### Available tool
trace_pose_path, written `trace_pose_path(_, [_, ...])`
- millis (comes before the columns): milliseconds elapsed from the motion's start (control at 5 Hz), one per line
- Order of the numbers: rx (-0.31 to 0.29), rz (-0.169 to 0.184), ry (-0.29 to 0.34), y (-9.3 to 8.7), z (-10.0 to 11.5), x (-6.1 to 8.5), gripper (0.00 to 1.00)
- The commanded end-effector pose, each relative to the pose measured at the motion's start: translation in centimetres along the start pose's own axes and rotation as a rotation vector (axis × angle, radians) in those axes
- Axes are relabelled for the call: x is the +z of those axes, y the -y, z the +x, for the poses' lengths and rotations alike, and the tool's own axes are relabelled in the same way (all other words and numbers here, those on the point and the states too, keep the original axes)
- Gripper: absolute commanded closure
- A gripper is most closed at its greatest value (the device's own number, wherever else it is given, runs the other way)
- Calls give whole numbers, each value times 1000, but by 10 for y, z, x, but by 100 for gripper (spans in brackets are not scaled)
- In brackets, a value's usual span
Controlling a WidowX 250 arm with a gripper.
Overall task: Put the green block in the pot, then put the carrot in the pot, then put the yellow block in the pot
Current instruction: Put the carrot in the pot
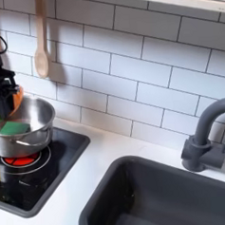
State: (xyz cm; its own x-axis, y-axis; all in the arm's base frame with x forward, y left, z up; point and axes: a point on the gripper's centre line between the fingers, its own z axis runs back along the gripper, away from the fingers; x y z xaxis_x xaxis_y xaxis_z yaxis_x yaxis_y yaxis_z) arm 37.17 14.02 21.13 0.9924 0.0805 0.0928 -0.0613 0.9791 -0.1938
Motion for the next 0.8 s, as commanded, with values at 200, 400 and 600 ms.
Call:
trace_pose_path(200, [11,-4,-19,-3,-7,-8,100])
trace_pose_path(400, [12,-13,-39,-2,-9,-17,100])
trace_pose_path(600, [15,-19,-47,-3,-11,-17,98])
